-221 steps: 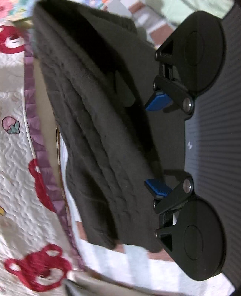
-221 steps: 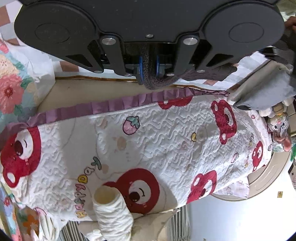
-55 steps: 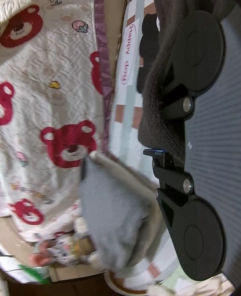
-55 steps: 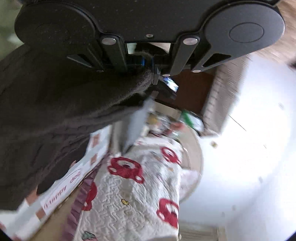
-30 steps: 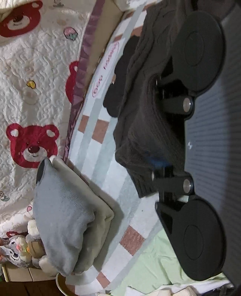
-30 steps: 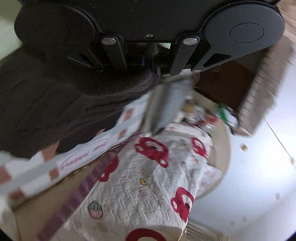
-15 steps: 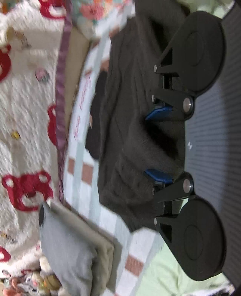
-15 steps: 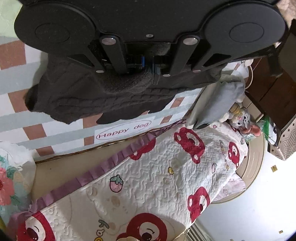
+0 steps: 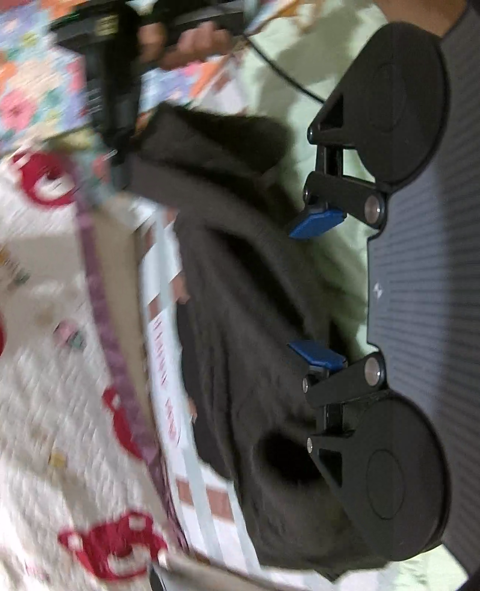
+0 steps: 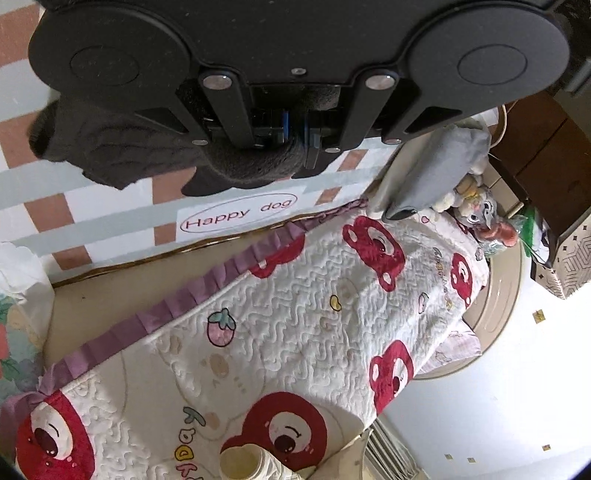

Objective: Fold clothes

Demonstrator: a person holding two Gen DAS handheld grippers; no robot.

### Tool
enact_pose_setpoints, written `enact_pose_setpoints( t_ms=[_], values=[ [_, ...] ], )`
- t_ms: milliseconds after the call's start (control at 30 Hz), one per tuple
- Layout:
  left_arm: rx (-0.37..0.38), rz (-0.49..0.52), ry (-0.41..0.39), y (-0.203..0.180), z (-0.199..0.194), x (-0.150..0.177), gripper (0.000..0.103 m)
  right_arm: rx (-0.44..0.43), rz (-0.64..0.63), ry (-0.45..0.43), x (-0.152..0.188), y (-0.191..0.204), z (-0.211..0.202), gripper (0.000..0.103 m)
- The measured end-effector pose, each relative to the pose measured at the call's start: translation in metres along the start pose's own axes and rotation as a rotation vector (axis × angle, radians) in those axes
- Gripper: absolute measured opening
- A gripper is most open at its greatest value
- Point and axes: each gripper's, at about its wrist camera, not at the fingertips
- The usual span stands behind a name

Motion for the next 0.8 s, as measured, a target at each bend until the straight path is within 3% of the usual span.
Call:
enact_pose_setpoints(
  t_ms=[133,233,333,467,600,800],
  values=[
    [-0.027,0.003,0.024,-0.003,0.010,-0.008,0.061,-0.062,-0.015,-0.019,0.000,-0.004,-0.008,0.010],
    [-0.047,0.005,0.042,-0.005,0.018,-0.014,0.059,-0.175,0.008,-0.036,0.003,-0.009,-0.021,0.010],
    [-0.067,0.008,0.060,-0.007,0.026,-0.020,0.006,-0.294,0.051,-0.053,0.009,-0.012,-0.039,0.010],
    [-0.094,0.011,0.083,-0.010,0.036,-0.028,0.005,-0.364,0.049,-0.028,0.019,-0.010,-0.058,0.010],
    [-0.059,-0.062,0.043,-0.007,-0.018,-0.040,0.005,-0.465,0.117,0.026,0.030,-0.011,-0.063,0.010],
    [0.044,-0.177,0.111,0.002,-0.090,-0.036,0.005,-0.457,0.091,0.162,0.042,0.007,-0.062,0.010]
  ],
)
Point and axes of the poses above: each gripper's, at about its wrist camera, not at the fingertips, and z roughly the way its jaws point, y to its left, x to its underside, and after that the axes turned 12 degrees about x, right-handed
